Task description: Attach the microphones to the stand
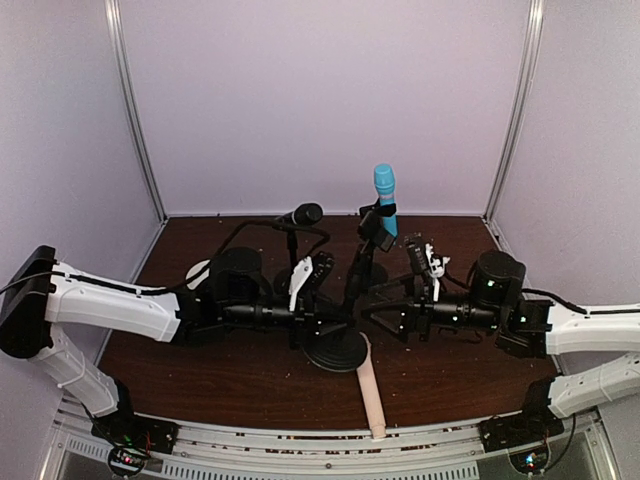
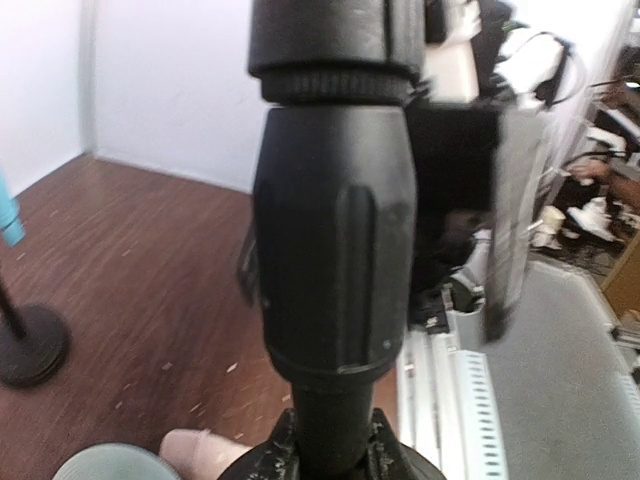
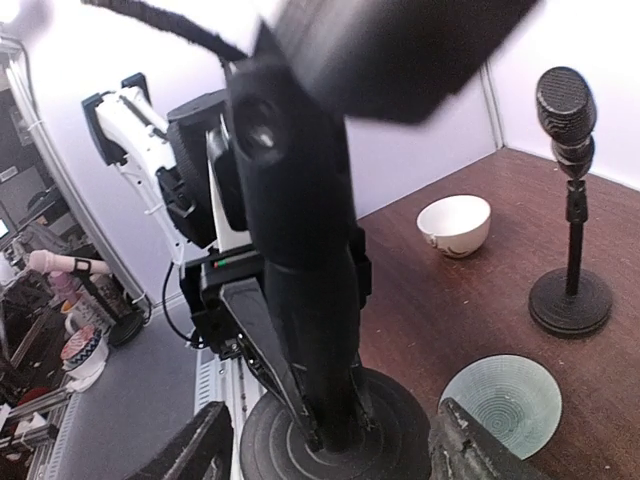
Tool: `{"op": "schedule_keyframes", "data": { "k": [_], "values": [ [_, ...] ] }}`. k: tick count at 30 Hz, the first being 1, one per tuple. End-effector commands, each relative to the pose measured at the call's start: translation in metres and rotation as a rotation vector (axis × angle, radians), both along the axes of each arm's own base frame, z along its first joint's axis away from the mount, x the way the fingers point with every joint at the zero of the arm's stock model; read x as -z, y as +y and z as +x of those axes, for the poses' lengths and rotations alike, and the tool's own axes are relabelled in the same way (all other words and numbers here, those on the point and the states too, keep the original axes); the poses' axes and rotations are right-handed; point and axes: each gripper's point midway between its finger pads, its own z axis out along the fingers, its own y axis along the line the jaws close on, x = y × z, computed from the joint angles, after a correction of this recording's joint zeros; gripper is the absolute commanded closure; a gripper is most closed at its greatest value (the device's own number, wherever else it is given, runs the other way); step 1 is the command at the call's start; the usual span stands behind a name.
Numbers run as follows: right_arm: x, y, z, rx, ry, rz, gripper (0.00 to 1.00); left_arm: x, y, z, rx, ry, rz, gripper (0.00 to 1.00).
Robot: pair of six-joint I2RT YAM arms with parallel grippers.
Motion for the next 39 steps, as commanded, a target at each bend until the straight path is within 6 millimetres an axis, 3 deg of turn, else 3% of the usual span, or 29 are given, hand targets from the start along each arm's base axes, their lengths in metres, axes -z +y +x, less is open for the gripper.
{"op": "schedule_keyframes", "data": {
  "k": [1,8,14,23,29,32,39],
  "values": [
    [-0.025,0.001,-0.016,-0.094,-0.099,0.079,0.33,-0.057,-0.004,-0.029,0.201,-0.055,-0.229,1.00],
    [-0.048,0.007,-0.029,-0.184,-0.153,0.133,0.41,-0.054,-0.011,-0.032,0.243,-0.020,-0.221,1.00],
    [-0.054,0.009,-0.024,-0.165,-0.164,0.119,0.44,-0.052,-0.013,-0.032,0.245,-0.018,-0.215,1.00],
    [-0.042,0.014,-0.014,-0.133,-0.134,0.086,0.64,-0.048,-0.013,-0.030,0.238,-0.008,-0.198,1.00],
    [-0.040,0.015,-0.012,-0.123,-0.132,0.080,0.88,-0.049,-0.016,-0.026,0.220,-0.010,-0.188,1.00],
    [-0.042,0.014,-0.008,-0.095,-0.127,0.085,1.00,-0.043,-0.018,-0.016,0.164,-0.008,-0.155,1.00],
    [-0.035,0.003,0.017,0.165,-0.145,0.034,1.00,-0.033,-0.012,0.037,-0.198,-0.066,-0.089,1.00]
  ]
}}
